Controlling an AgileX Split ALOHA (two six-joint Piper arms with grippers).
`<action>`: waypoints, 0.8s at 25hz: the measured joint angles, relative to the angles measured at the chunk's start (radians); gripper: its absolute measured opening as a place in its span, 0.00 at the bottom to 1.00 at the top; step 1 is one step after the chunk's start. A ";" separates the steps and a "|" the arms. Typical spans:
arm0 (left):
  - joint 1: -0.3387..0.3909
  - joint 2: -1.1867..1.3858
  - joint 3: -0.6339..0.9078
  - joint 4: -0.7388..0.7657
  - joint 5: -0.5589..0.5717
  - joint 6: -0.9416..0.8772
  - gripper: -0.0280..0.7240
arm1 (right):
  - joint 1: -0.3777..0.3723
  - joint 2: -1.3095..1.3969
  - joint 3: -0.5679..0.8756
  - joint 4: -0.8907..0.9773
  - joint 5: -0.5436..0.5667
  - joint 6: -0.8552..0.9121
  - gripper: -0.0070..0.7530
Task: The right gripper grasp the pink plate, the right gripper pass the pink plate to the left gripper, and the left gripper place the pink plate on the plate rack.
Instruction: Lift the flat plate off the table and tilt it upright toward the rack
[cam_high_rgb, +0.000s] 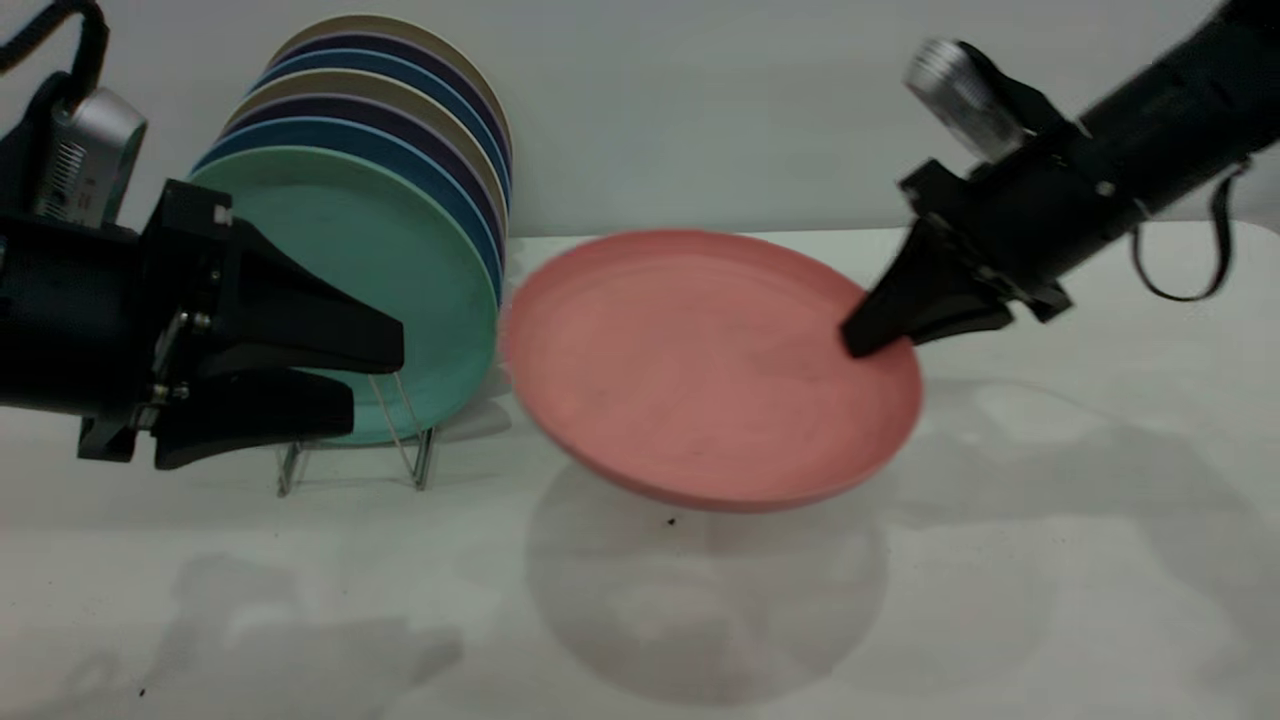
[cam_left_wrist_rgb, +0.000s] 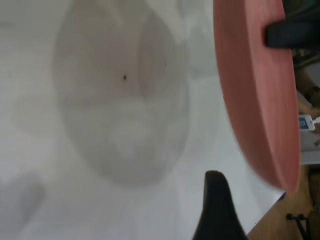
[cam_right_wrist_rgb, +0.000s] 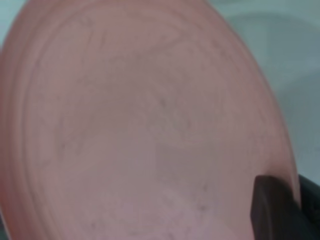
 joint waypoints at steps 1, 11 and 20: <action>0.000 0.000 0.000 -0.002 0.004 0.002 0.75 | 0.014 -0.001 0.000 0.004 0.001 0.000 0.03; 0.000 0.000 0.000 -0.006 0.005 0.006 0.75 | 0.111 -0.001 0.000 0.074 0.036 -0.008 0.03; 0.000 0.008 0.000 -0.006 -0.003 0.006 0.63 | 0.194 -0.001 0.000 0.209 0.074 -0.075 0.03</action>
